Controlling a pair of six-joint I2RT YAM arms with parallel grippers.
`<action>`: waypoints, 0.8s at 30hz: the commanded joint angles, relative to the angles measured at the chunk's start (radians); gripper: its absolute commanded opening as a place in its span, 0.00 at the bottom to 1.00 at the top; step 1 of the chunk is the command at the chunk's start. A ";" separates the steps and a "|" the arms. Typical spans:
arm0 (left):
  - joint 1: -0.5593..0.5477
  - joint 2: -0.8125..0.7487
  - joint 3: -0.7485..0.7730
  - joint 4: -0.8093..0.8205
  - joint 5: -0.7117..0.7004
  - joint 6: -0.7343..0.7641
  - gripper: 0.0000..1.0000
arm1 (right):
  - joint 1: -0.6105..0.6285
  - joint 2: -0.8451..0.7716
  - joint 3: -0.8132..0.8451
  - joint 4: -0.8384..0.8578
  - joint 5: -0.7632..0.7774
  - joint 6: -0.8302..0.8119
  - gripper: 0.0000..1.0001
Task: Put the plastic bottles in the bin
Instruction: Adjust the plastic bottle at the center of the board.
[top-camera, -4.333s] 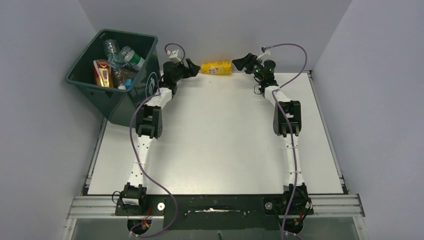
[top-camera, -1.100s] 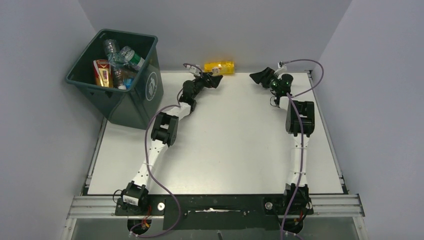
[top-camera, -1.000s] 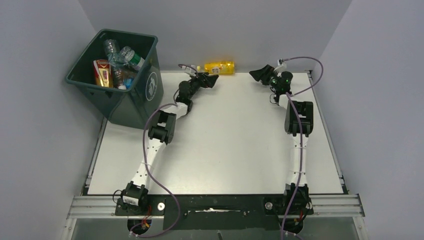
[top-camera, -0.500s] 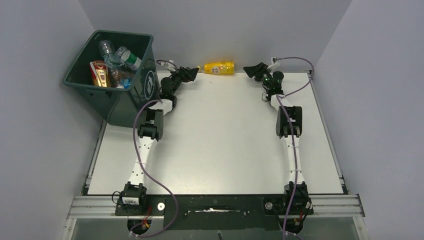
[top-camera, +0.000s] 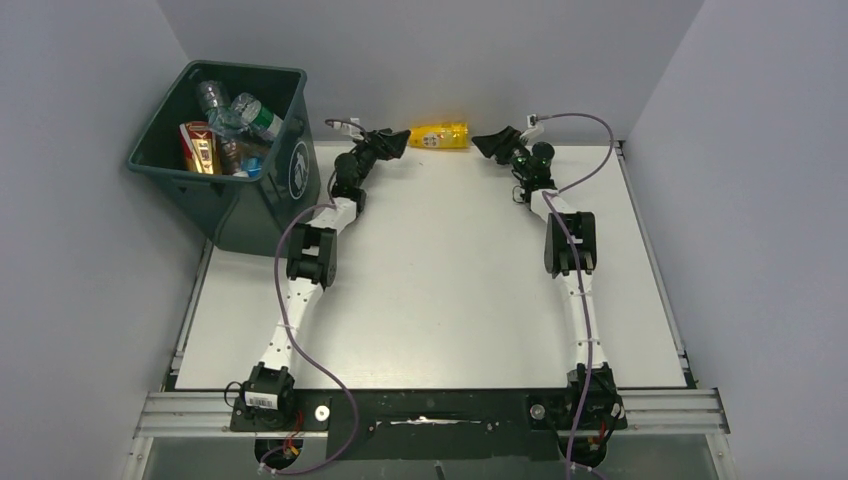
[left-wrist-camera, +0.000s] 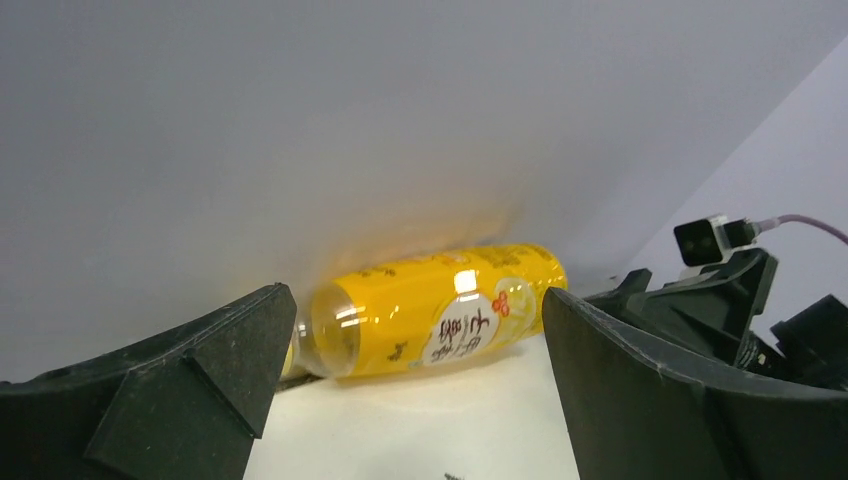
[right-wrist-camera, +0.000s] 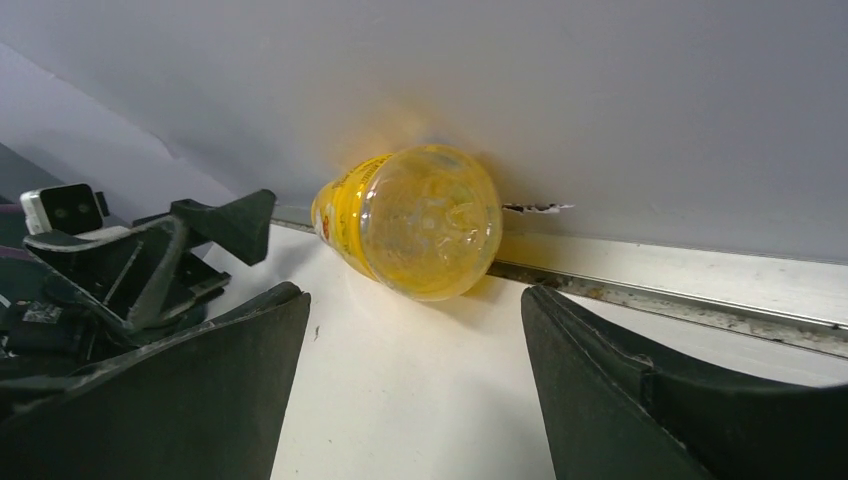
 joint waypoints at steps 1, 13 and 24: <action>-0.002 0.012 0.000 0.023 -0.047 0.031 0.98 | 0.023 -0.015 0.052 0.003 -0.014 -0.032 0.80; 0.033 0.056 -0.004 0.035 -0.067 0.008 0.98 | 0.066 0.014 0.107 0.021 0.004 -0.047 0.81; 0.043 0.060 -0.007 0.042 -0.067 -0.009 0.98 | 0.102 0.012 0.109 0.025 -0.032 -0.063 0.79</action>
